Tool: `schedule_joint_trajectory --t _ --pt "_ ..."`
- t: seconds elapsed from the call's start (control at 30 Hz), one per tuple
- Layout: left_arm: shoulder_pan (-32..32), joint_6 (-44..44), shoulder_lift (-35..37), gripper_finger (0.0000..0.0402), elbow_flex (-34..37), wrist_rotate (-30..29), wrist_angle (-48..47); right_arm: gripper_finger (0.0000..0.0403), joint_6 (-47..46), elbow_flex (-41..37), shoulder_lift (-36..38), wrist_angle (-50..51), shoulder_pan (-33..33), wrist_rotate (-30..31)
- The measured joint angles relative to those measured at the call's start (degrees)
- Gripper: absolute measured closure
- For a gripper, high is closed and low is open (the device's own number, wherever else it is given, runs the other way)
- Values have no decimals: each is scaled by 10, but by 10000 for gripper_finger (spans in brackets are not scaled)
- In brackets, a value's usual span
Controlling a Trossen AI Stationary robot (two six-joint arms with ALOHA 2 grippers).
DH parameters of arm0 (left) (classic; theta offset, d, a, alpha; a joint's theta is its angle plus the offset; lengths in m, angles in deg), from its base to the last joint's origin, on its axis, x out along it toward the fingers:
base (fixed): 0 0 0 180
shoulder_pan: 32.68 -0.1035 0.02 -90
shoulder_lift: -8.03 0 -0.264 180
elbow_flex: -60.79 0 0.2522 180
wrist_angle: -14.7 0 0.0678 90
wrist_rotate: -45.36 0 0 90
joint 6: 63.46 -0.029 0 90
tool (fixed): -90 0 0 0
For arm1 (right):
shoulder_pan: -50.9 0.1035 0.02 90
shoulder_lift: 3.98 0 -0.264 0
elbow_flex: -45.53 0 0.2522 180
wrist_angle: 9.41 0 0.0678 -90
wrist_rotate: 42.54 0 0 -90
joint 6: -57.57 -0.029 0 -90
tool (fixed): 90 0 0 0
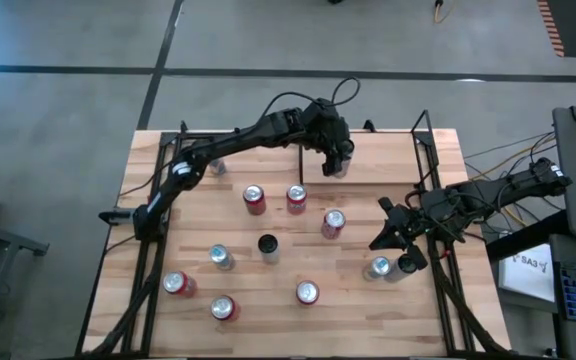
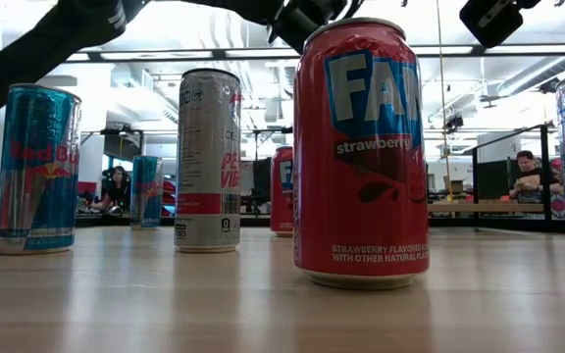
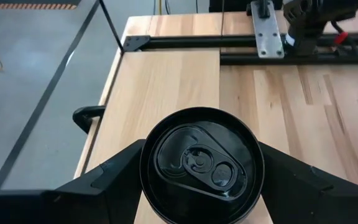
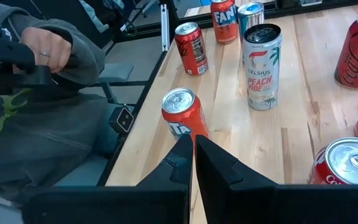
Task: Place canned beverage on shelf
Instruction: Put the top white soda can on the shelf
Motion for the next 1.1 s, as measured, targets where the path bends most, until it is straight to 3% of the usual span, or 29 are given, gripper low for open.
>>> schedule_joint_trajectory --t 1.1 --pt "-7 4 1 150 71 14 66 394 21 -6 0 -22 0 0"
